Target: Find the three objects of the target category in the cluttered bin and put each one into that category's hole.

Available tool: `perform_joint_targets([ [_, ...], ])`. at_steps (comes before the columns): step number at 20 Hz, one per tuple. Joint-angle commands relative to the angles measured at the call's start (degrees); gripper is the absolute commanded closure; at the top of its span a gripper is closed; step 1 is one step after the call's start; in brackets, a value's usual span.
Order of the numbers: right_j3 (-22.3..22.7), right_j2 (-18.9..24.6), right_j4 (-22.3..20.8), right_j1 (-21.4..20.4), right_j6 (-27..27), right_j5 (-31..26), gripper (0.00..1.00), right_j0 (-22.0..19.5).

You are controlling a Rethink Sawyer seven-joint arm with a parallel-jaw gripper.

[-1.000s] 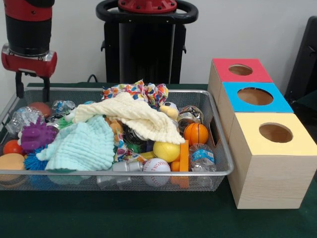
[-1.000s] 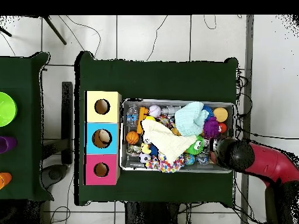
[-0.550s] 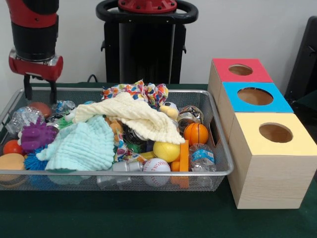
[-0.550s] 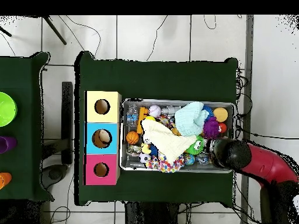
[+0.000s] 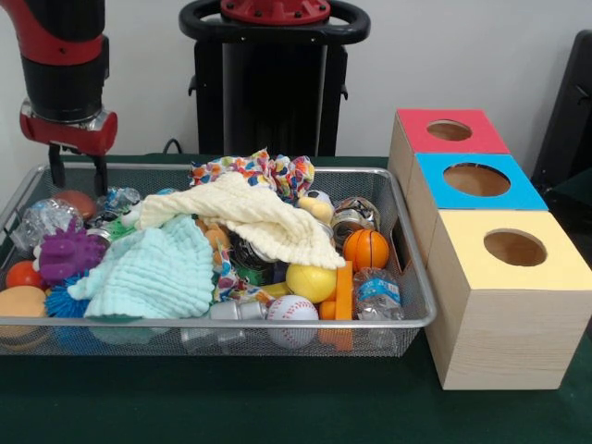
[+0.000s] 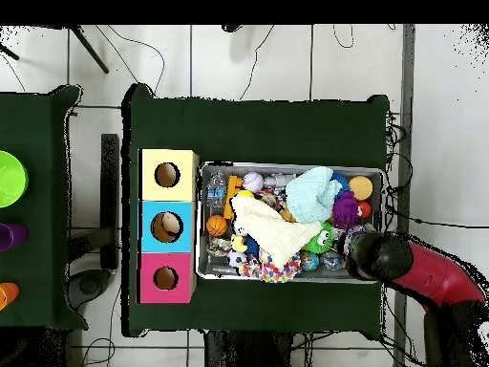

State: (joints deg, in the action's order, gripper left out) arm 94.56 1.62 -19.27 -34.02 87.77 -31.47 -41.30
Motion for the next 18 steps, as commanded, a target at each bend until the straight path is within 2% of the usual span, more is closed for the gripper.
perform_joint_targets([
  [1,-1.0,0.1,2.2,2.6,10.1,3.2,0.00,-0.9],
  [9,-0.4,-0.7,1.8,2.0,8.1,3.7,0.00,-3.9],
  [18,-1.5,0.1,1.3,4.9,8.1,6.5,0.00,-4.6],
])
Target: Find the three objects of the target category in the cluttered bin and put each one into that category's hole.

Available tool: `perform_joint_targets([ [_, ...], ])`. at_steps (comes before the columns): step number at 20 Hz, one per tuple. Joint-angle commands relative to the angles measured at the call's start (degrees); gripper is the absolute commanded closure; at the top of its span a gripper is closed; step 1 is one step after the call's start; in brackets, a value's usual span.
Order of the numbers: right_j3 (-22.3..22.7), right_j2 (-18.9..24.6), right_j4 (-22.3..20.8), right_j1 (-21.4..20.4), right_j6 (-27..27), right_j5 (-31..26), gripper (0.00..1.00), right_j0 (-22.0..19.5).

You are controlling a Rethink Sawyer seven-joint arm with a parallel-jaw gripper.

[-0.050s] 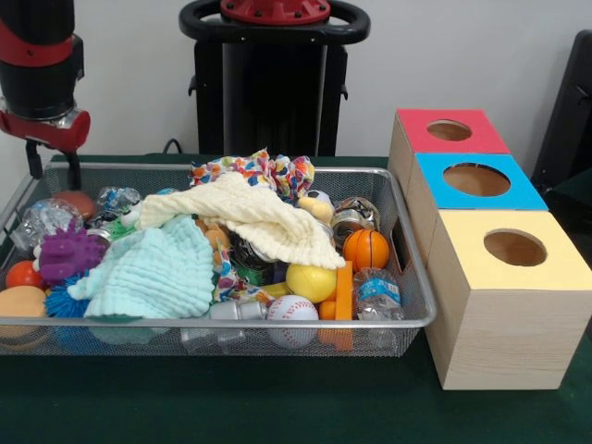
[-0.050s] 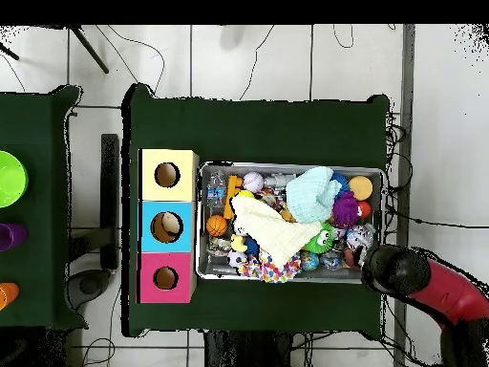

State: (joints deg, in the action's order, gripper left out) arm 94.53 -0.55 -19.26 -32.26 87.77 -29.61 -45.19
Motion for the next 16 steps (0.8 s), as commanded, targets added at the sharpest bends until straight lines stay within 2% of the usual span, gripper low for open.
perform_joint_targets([
  [1,-1.6,2.3,1.3,3.3,8.0,4.7,0.00,-0.7],
  [9,-2.6,3.8,1.3,7.2,7.2,8.3,0.00,-2.1],
  [16,-2.3,3.8,1.4,8.9,7.7,11.0,0.00,-2.1],
])
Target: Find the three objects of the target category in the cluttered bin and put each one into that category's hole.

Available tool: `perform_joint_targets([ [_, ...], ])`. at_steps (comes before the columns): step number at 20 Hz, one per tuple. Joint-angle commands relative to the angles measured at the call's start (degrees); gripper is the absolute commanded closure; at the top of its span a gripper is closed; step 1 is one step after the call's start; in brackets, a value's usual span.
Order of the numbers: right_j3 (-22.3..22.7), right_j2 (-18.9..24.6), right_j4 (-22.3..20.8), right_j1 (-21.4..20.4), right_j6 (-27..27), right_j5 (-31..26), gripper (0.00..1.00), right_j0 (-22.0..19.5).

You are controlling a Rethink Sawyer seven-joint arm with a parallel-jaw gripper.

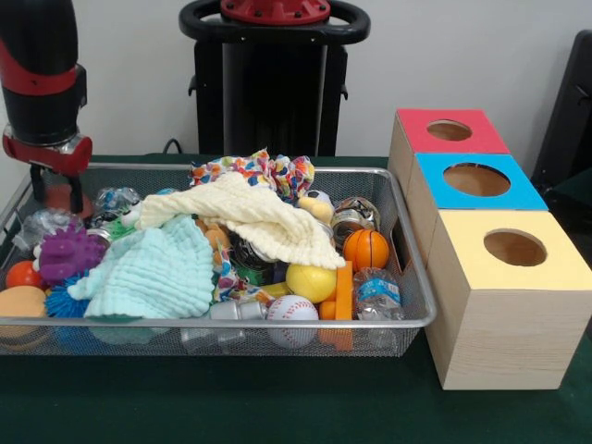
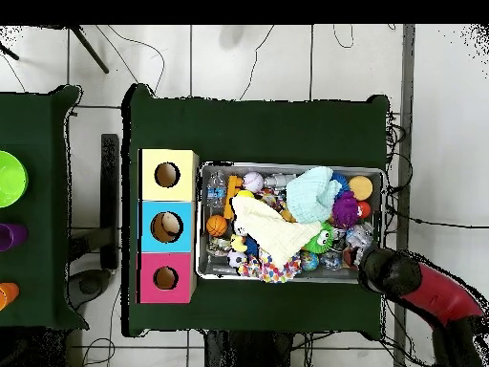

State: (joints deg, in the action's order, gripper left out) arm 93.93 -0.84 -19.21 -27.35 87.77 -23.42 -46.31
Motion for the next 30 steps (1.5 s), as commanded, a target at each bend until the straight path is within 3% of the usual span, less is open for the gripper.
perform_joint_targets([
  [1,-1.7,4.2,1.4,4.2,7.7,4.9,0.00,-0.9],
  [15,-5.4,5.1,0.9,6.7,4.3,4.6,0.00,-1.7],
  [30,-3.8,4.3,3.1,2.5,5.8,-0.8,0.00,1.2],
])
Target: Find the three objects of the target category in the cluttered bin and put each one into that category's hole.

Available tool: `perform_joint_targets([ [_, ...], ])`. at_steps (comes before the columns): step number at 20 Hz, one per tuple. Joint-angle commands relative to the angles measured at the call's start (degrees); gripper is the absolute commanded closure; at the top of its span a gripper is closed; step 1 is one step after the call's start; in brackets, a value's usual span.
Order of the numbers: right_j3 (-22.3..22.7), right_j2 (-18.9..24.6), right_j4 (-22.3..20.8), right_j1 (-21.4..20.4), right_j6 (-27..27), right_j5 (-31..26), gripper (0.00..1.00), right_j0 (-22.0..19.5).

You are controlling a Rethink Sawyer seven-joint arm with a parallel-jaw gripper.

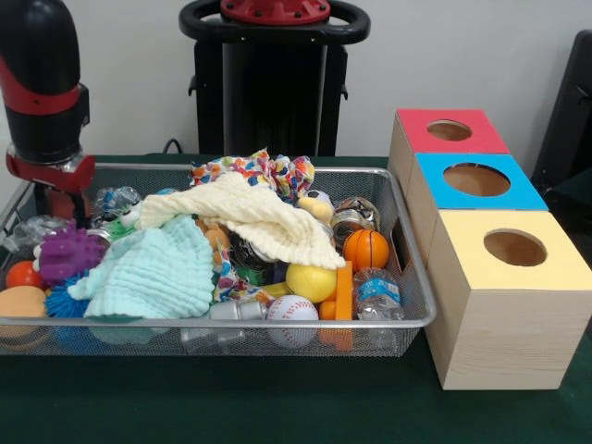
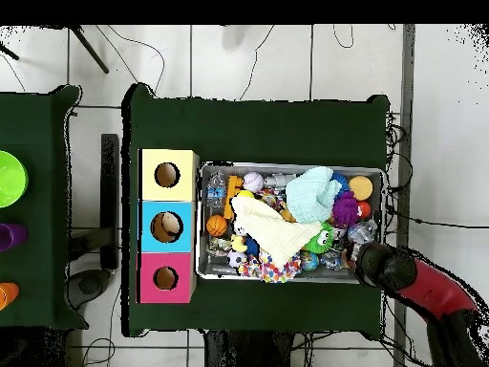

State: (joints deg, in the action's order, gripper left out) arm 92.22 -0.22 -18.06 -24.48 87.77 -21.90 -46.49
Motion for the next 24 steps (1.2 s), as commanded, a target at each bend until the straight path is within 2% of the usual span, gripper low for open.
perform_joint_targets([
  [1,-2.3,3.5,2.1,-0.6,6.0,-2.7,0.00,1.9],
  [9,-4.7,0.8,2.7,-1.8,7.2,-6.0,0.00,7.8],
  [16,-6.6,2.0,2.8,0.1,5.1,-5.1,0.00,6.8],
  [24,-5.9,1.9,2.9,-0.1,5.7,-4.7,0.00,7.1],
])
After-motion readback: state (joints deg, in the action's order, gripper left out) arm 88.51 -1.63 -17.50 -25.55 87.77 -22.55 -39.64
